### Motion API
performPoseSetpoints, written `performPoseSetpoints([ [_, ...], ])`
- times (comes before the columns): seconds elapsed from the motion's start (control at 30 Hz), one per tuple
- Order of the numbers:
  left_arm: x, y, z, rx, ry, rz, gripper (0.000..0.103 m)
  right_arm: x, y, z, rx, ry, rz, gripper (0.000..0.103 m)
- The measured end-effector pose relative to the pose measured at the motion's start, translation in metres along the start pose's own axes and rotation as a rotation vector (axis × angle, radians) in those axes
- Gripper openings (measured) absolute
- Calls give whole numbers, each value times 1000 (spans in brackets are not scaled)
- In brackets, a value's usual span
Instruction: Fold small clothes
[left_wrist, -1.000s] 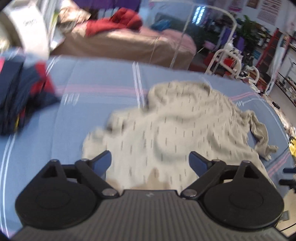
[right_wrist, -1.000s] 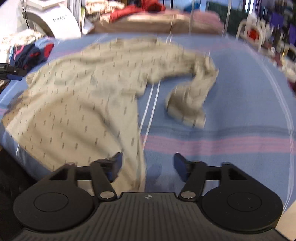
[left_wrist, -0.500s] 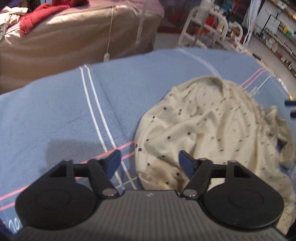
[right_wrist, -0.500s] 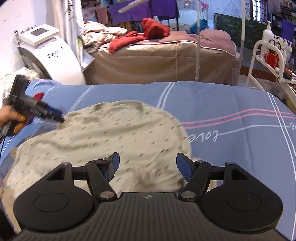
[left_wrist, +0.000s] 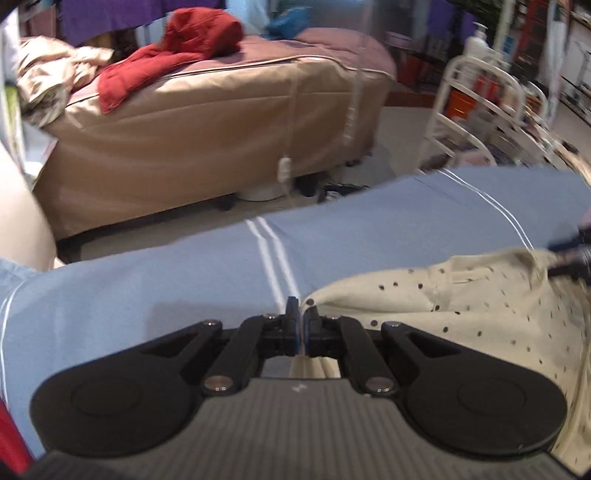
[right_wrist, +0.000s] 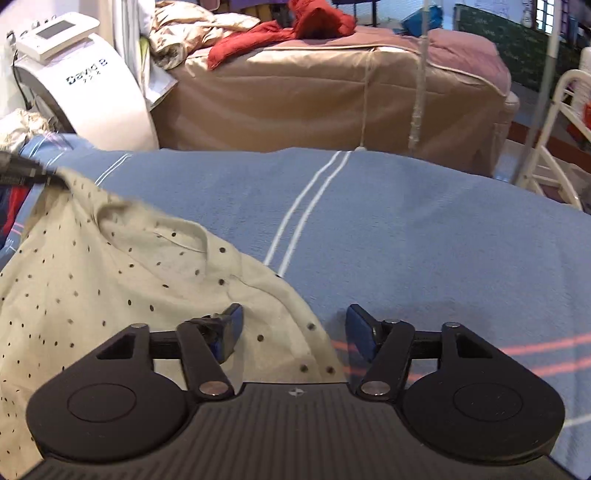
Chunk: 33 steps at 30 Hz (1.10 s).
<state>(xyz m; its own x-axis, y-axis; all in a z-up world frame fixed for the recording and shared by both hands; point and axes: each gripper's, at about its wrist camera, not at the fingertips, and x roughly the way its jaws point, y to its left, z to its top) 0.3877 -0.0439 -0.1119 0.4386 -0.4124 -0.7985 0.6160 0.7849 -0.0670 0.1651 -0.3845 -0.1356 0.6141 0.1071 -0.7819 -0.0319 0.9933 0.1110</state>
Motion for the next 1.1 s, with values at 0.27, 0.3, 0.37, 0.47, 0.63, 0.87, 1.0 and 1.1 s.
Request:
performPoseSetpoints([
  [0.27, 36, -3, 18, 36, 43, 92, 7, -1, -7, 34, 13, -82, -123, 5],
  [0.3, 41, -4, 15, 19, 54, 109, 10, 3, -8, 37, 19, -76, -148, 5],
  [0.37, 47, -6, 10, 13, 59, 157, 22, 12, -3, 38, -29, -73, -277, 4],
  [0.47, 43, -9, 5, 22, 37, 272, 65, 23, -3, 36, -71, -12, -427, 66],
  [0.63, 6, -6, -10, 49, 4, 359, 90, -53, -14, 3, 129, -198, -287, 103],
  [0.87, -92, -64, -94, 47, -68, 143, 95, -182, 2, -107, 349, -273, -182, 103],
  [1.0, -130, -141, -167, 141, -44, 48, 99, -212, 40, -165, 334, -219, -193, 103],
  [1.1, -145, -184, -206, 119, -16, -42, 99, -215, 73, -189, 236, -196, -215, 103],
])
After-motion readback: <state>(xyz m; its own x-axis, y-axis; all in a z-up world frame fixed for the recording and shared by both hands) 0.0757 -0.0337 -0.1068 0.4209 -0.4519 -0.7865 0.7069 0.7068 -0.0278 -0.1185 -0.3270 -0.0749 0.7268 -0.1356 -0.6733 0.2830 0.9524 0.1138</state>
